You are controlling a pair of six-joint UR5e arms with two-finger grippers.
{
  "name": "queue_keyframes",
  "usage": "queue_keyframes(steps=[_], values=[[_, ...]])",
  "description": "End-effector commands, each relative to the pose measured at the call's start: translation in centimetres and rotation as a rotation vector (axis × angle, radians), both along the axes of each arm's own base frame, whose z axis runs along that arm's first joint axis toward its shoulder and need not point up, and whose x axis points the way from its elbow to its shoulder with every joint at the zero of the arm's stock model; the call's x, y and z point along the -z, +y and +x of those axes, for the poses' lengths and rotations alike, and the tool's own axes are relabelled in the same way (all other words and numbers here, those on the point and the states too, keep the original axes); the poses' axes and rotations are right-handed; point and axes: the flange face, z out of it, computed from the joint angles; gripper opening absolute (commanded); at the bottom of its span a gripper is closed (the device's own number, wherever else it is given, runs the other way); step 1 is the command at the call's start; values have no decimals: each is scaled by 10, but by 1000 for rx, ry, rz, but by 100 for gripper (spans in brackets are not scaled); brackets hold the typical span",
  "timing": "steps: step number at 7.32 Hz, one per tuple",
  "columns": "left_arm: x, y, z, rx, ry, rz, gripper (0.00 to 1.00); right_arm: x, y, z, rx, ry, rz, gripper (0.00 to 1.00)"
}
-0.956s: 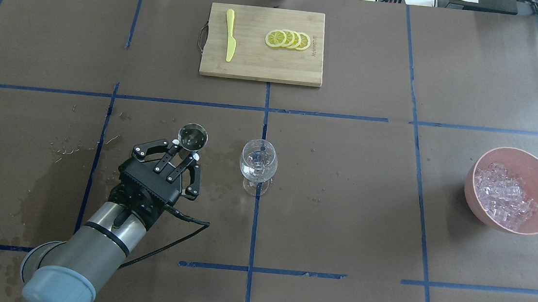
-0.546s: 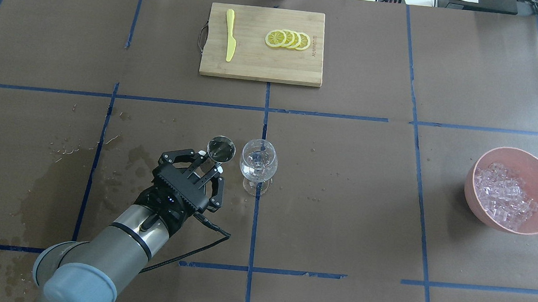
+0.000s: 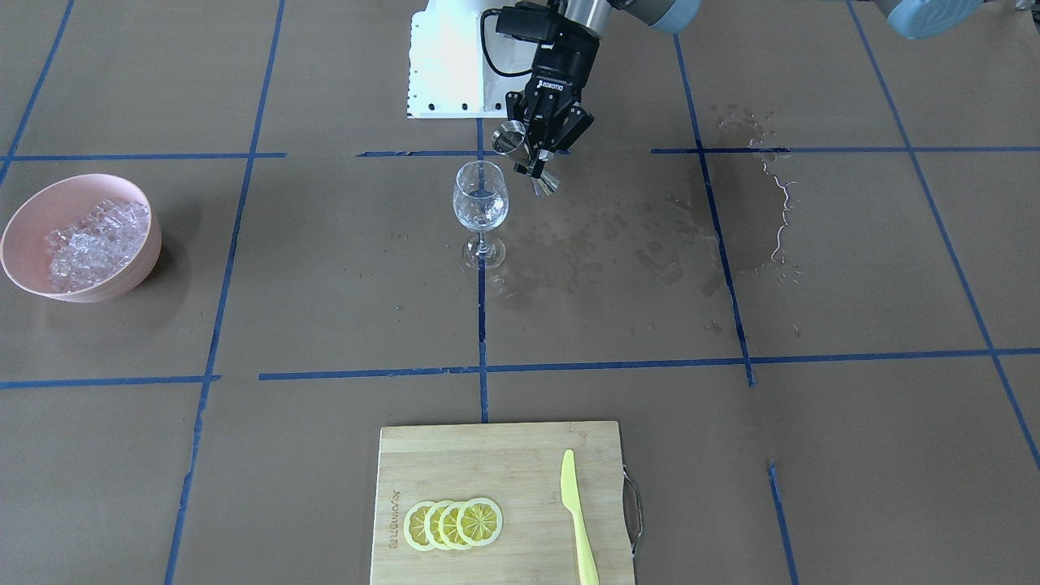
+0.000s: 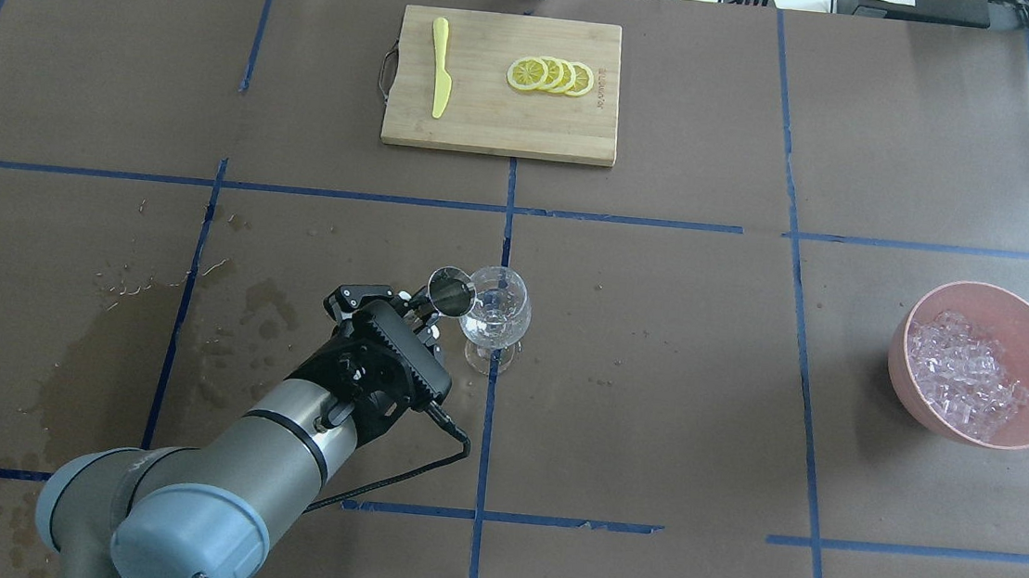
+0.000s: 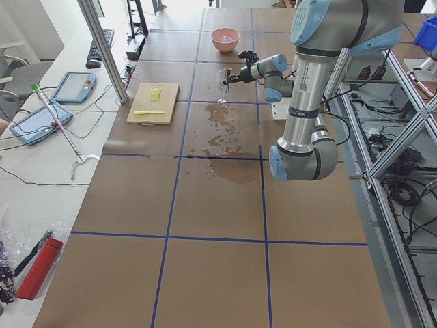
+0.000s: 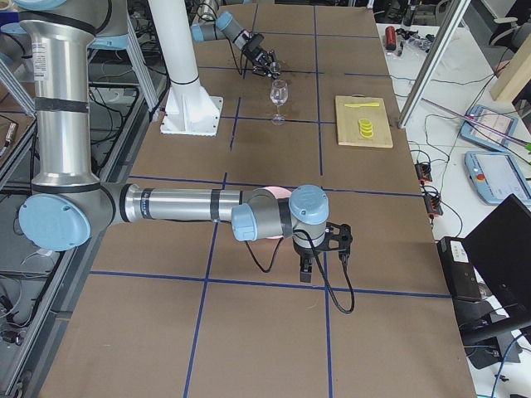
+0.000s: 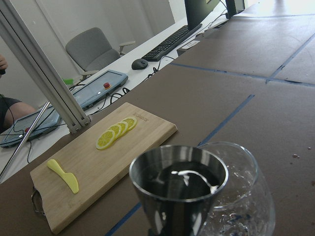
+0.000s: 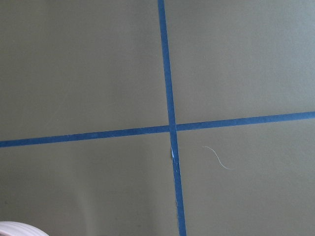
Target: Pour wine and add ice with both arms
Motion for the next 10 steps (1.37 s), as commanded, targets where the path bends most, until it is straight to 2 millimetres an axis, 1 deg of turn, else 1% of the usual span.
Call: queue_keyframes(steps=[1, 2, 3, 4, 5, 6, 8, 10], values=[[11, -11, 3, -27, -111, -8, 0, 2, 0, -1, 4, -21, 1, 100], [20, -15, 5, -28, -144, -14, 0, 2, 0, -1, 3, -21, 0, 100], [21, -23, 2, -52, -157, -17, 0, 3, 0, -1, 4, -21, 4, 100], [17, -26, 4, -58, -186, -10, 0, 4, 0, -1, 3, -21, 4, 100], [13, -27, 6, -63, -229, -6, 0, 3, 0, -1, 3, -21, 3, 100], [19, -28, 6, -72, -262, 14, 0, 3, 0, -1, 3, -21, 3, 100], [21, -27, 7, -88, -303, 47, 0, 2, 0, -1, 4, -21, 1, 100], [29, -28, 10, -108, -402, 71, 0, 2, 1, -2, 4, -22, -1, 100]])
